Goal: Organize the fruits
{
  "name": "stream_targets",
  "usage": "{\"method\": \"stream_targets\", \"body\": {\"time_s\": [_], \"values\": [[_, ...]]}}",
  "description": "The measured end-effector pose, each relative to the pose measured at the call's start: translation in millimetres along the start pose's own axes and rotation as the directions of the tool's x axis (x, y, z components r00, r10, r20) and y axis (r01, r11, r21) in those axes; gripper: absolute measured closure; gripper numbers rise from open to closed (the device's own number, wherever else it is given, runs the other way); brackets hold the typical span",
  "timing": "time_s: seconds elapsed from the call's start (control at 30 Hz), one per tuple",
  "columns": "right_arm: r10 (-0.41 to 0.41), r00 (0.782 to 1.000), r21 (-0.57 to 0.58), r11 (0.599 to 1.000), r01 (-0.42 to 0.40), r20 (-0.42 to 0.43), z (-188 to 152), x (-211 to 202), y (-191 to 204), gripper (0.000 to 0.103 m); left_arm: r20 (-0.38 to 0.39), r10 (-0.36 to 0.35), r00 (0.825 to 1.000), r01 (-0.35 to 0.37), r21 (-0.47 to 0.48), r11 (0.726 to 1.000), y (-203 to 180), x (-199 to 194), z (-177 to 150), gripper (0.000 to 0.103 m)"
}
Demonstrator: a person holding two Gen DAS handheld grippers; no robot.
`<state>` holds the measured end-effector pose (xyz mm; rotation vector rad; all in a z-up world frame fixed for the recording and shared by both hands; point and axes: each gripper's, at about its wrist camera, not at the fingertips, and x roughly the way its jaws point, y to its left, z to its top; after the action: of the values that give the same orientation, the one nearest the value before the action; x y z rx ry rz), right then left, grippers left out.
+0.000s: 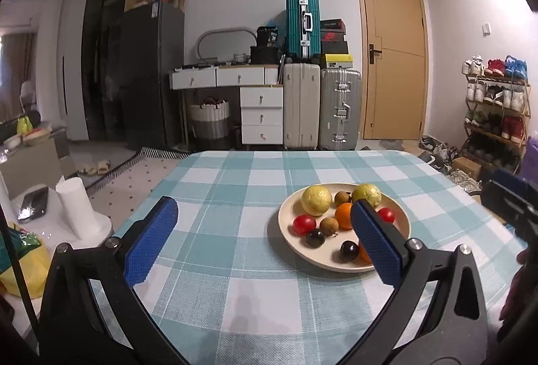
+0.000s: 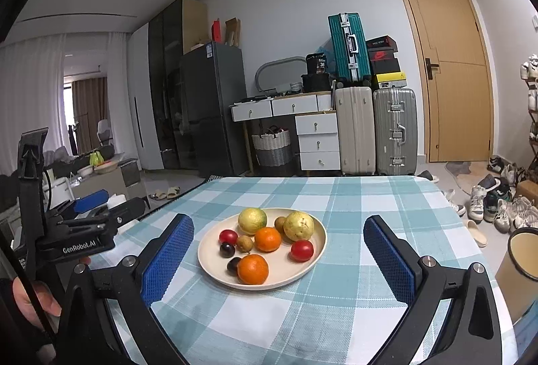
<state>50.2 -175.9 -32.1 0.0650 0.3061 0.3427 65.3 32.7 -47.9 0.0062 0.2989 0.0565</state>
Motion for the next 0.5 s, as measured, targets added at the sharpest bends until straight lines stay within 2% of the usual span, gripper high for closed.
{"method": "stream_targets", "body": {"time_s": [0.3,0.5], "values": [[0.001,1.000,-0.065,0.998,-0.001,-0.003,-14,4,8,0.000,0.023,-0.034,0.999,0.034,0.012,0.999,-3,9,-16,0.000],[0.007,1.000,-0.072,0.997,-0.009,-0.026,-16,10,9,0.000,-0.005,-0.063,0.998,0.063,-0.016,0.998,-1,15,-18,0.000]]}}
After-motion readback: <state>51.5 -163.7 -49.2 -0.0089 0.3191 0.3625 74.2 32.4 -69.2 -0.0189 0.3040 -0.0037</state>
